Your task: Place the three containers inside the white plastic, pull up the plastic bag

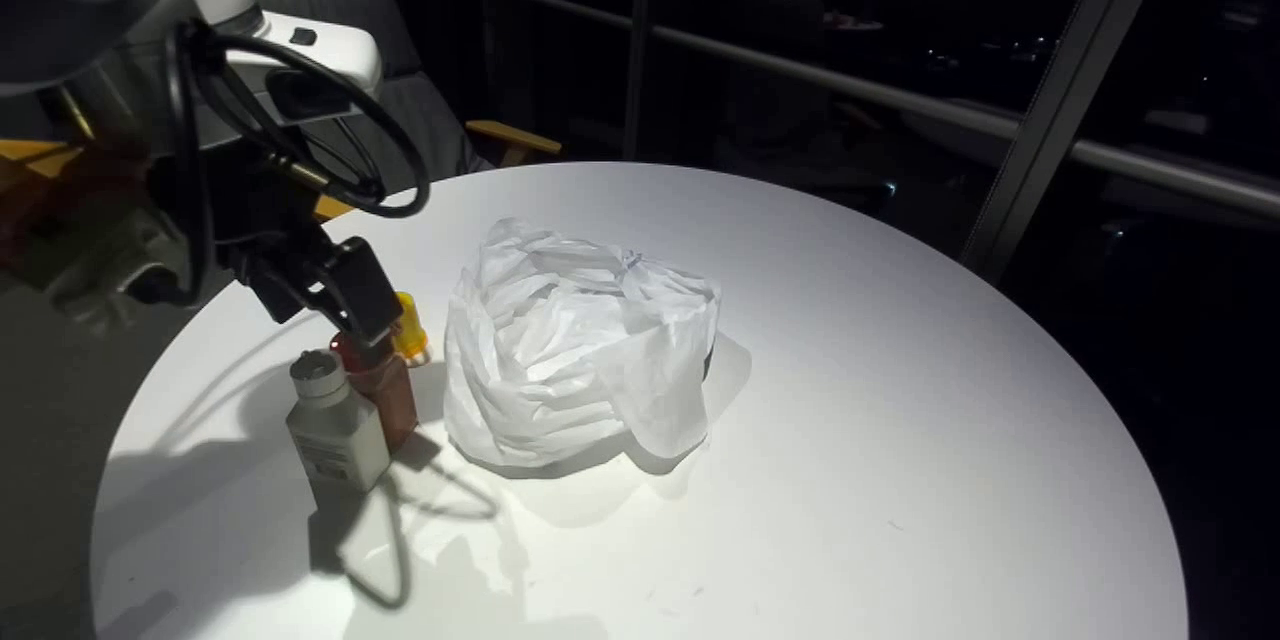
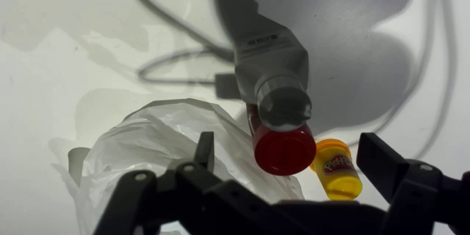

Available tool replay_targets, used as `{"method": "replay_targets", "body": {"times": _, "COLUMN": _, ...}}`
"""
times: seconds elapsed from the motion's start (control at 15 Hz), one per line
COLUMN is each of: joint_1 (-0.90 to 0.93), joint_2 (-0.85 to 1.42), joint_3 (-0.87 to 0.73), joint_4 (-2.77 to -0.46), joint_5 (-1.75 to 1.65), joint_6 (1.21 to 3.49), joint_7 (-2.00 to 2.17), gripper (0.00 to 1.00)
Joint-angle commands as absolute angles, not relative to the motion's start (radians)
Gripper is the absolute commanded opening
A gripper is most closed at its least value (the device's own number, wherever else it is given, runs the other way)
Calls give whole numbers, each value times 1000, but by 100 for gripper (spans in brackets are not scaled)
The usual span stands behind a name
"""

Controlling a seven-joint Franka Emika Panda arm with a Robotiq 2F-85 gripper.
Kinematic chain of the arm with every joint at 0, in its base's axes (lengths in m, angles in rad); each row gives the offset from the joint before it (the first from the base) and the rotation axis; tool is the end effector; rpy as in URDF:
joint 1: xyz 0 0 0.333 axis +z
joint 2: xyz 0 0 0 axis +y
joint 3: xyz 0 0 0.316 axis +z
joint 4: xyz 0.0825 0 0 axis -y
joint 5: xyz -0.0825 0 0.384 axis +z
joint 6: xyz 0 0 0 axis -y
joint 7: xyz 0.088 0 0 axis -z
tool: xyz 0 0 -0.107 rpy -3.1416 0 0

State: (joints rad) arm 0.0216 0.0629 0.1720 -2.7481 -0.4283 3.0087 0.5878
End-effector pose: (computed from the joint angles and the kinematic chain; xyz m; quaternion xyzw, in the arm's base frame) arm 0.3924 0.1090 0.2177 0.9942 0.0117 0.1072 0.0031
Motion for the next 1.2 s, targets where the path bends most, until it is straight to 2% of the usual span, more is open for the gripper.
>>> {"method": "replay_targets", "body": {"times": 0.0, "joint_1": 33, "joint_2": 110, "joint_3": 143, "joint_4": -2706, "joint_5": -506, "joint_6": 3028, "joint_7": 664, "gripper": 100}}
{"method": "replay_targets", "body": {"times": 0.6, "joint_1": 80, "joint_2": 221, "joint_3": 87, "joint_4": -2614, "joint_5": -584, "joint_6": 3024, "joint_7": 761, "gripper": 100}}
{"method": "replay_targets", "body": {"times": 0.67, "joint_1": 86, "joint_2": 227, "joint_3": 81, "joint_4": -2608, "joint_5": -588, "joint_6": 3017, "joint_7": 763, "gripper": 75}}
{"method": "replay_targets", "body": {"times": 0.73, "joint_1": 93, "joint_2": 230, "joint_3": 74, "joint_4": -2603, "joint_5": -593, "joint_6": 3005, "joint_7": 760, "gripper": 74}}
{"method": "replay_targets", "body": {"times": 1.13, "joint_1": 91, "joint_2": 205, "joint_3": 43, "joint_4": -2623, "joint_5": -604, "joint_6": 2999, "joint_7": 740, "gripper": 27}}
